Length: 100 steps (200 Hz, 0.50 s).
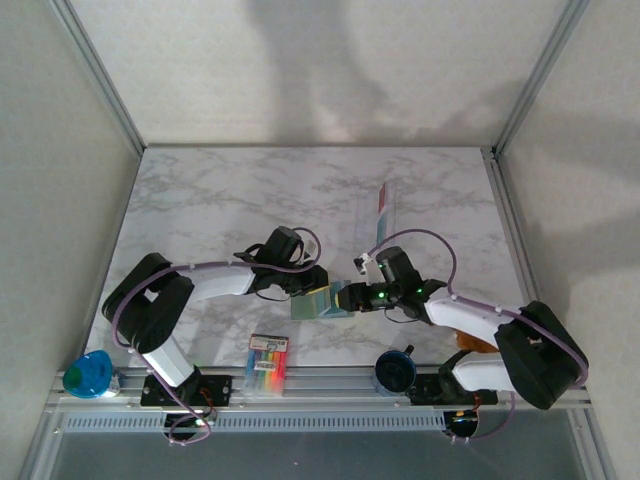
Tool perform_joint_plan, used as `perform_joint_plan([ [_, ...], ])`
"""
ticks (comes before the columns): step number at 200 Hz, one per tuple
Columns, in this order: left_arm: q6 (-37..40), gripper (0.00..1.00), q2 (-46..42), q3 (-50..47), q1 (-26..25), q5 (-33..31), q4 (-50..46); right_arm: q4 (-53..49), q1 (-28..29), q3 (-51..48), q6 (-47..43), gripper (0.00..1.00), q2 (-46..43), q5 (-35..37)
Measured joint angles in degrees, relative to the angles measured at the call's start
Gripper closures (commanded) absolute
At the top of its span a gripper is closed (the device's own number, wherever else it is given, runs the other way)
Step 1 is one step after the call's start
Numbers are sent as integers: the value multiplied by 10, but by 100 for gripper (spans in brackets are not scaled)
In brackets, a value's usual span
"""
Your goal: Put the credit cards into the card holder
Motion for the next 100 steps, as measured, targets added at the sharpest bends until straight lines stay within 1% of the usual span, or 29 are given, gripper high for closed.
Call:
perform_joint_plan([
  [22,0,79,0,0,0,0,0,21,5,5,19,71,38,-11],
  [34,0,79,0,0,0,0,0,34,7,6,31,72,57,-18],
  [72,0,80,0,0,0,0,0,68,10,6,58,64,72,-27],
  [100,1,81,0,0,0,0,0,72,10,6,61,62,68,-27],
])
